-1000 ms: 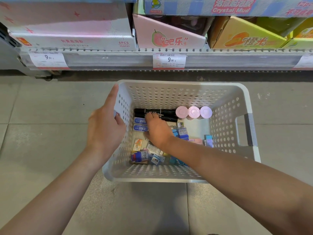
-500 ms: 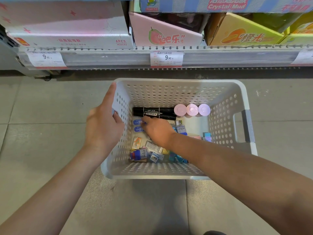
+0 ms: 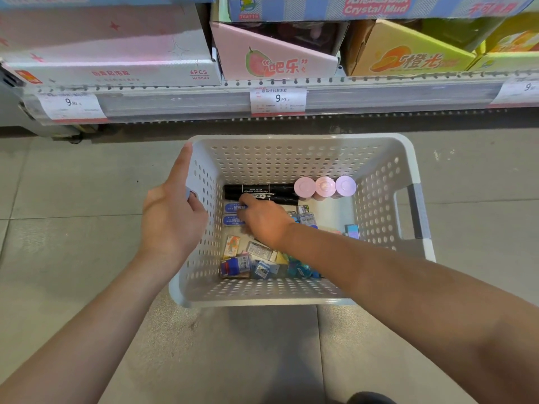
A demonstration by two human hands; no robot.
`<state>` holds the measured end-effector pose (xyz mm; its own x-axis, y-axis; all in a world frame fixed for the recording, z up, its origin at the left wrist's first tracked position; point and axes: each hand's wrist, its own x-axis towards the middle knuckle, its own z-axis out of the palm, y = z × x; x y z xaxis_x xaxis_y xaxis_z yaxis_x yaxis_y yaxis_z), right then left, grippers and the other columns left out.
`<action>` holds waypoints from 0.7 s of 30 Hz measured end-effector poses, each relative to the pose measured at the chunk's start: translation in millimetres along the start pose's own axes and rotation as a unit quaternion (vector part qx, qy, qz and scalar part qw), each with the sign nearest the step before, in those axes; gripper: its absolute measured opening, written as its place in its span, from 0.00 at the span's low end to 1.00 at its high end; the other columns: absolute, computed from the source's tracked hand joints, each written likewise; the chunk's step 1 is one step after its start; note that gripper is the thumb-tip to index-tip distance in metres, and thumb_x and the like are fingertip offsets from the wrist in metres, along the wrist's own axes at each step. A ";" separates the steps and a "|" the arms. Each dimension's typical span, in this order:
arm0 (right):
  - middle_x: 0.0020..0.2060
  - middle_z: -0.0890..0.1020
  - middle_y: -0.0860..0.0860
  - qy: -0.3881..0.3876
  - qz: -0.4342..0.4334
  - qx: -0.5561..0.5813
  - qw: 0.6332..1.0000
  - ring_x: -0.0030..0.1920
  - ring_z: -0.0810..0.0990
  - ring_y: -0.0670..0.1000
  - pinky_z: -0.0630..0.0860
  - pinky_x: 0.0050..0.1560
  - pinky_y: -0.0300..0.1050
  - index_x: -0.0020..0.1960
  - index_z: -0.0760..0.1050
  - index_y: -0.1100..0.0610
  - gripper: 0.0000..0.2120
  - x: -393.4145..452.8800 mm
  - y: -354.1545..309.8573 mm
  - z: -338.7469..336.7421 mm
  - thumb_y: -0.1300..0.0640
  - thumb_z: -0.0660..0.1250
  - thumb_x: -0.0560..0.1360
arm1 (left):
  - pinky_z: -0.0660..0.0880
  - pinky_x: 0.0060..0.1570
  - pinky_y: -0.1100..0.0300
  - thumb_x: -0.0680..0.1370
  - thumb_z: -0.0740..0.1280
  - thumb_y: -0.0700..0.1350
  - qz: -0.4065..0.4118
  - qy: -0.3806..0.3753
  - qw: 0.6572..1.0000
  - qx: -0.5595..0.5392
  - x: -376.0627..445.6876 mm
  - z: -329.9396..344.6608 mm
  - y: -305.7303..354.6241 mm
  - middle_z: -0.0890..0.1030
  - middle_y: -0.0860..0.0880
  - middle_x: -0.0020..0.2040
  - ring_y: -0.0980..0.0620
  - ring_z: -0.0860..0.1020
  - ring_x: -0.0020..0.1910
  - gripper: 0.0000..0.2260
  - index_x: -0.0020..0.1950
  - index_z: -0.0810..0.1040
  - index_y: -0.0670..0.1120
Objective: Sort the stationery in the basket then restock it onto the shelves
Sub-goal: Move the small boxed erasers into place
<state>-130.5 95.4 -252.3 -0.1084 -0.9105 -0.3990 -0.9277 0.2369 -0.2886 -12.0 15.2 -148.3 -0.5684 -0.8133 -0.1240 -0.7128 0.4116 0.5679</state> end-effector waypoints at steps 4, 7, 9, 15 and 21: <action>0.68 0.69 0.55 -0.021 -0.071 0.023 0.997 0.62 0.75 0.56 0.74 0.59 0.49 0.72 0.66 0.57 0.20 -9.2 14.7 -28.2 0.57 0.58 0.80 | 0.70 0.28 0.50 0.78 0.57 0.35 0.011 -0.004 1.000 -0.007 0.1 0.3 -4.0 0.68 0.44 0.31 0.47 0.67 0.28 0.32 0.78 0.53 0.58; 0.59 0.79 0.54 -0.026 -0.056 0.073 0.995 0.57 0.77 0.53 0.73 0.58 0.47 0.63 0.75 0.59 0.15 -30.3 33.0 -60.1 0.60 0.60 0.78 | 0.65 0.26 0.55 0.78 0.57 0.35 0.020 -0.009 1.000 -0.009 0.9 0.9 -6.1 0.66 0.46 0.29 0.50 0.65 0.27 0.32 0.78 0.53 0.56; 0.53 0.82 0.54 -0.078 -0.027 0.095 0.992 0.53 0.79 0.52 0.74 0.55 0.43 0.56 0.79 0.60 0.11 -45.3 45.3 -72.7 0.61 0.62 0.77 | 0.64 0.26 0.55 0.78 0.57 0.34 0.025 -0.008 1.000 -0.012 0.6 0.3 -5.9 0.66 0.46 0.29 0.50 0.65 0.27 0.32 0.78 0.54 0.55; 0.57 0.80 0.53 -0.297 0.017 -0.096 0.950 0.57 0.78 0.54 0.73 0.50 0.42 0.60 0.77 0.61 0.15 -77.5 61.6 -58.2 0.56 0.66 0.76 | 0.67 0.28 0.50 0.77 0.57 0.32 0.040 -0.003 0.999 -0.015 -0.4 -1.0 -4.5 0.69 0.43 0.29 0.49 0.65 0.27 0.32 0.78 0.55 0.52; 0.55 0.77 0.54 -0.315 0.079 -0.103 0.940 0.52 0.77 0.53 0.72 0.48 0.41 0.63 0.73 0.63 0.20 -81.7 63.8 -33.8 0.57 0.70 0.73 | 0.65 0.30 0.53 0.77 0.58 0.32 0.049 0.004 0.999 0.008 0.4 -0.4 -5.6 0.68 0.46 0.29 0.50 0.66 0.28 0.31 0.78 0.56 0.50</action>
<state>-193.0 173.5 -208.6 -0.0771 -0.4722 -0.8781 -0.9744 0.2221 -0.0339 -8.1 12.5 -151.2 -0.6326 -0.7719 -0.0628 -0.6606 0.4954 0.5641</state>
